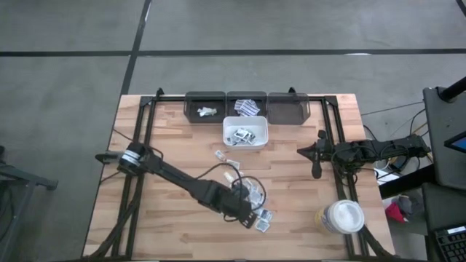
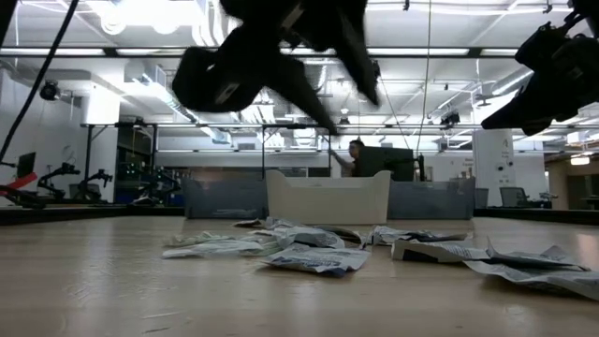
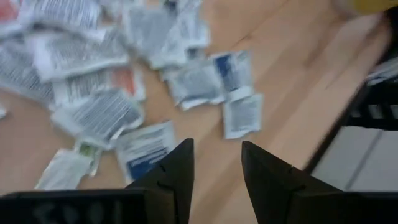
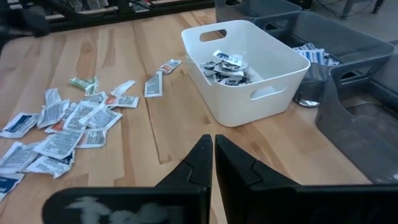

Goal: Pick & Place First Aid Supplies
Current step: Put the blue alcohol pad into the white bin

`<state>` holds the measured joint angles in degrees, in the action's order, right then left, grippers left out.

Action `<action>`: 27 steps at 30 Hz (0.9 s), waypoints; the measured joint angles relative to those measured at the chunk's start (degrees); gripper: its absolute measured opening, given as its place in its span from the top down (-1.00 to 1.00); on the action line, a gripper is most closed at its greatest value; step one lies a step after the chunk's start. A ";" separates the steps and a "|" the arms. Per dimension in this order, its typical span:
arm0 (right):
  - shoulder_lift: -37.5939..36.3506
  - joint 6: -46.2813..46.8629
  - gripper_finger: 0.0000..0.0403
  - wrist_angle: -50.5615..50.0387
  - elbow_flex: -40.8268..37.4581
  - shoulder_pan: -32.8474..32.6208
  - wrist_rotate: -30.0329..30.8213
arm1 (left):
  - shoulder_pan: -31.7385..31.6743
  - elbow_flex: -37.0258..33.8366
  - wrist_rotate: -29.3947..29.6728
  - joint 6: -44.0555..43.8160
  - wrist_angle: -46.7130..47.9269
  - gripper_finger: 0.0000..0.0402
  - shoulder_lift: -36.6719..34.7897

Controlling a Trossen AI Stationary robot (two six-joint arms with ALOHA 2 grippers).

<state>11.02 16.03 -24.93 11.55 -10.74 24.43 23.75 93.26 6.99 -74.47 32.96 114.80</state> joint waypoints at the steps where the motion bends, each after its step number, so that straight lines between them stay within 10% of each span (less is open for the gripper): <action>1: 0.14 0.02 0.91 -0.01 0.02 0.01 0.05 | 0.32 -0.07 0.01 -0.64 0.41 0.35 0.73; 27: 0.71 0.02 0.91 0.24 0.00 0.00 -0.43 | 2.03 -0.69 0.43 -11.20 5.58 0.49 7.26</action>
<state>11.73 16.05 -24.69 11.56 -10.74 23.99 25.78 92.58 7.42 -85.67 38.54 122.06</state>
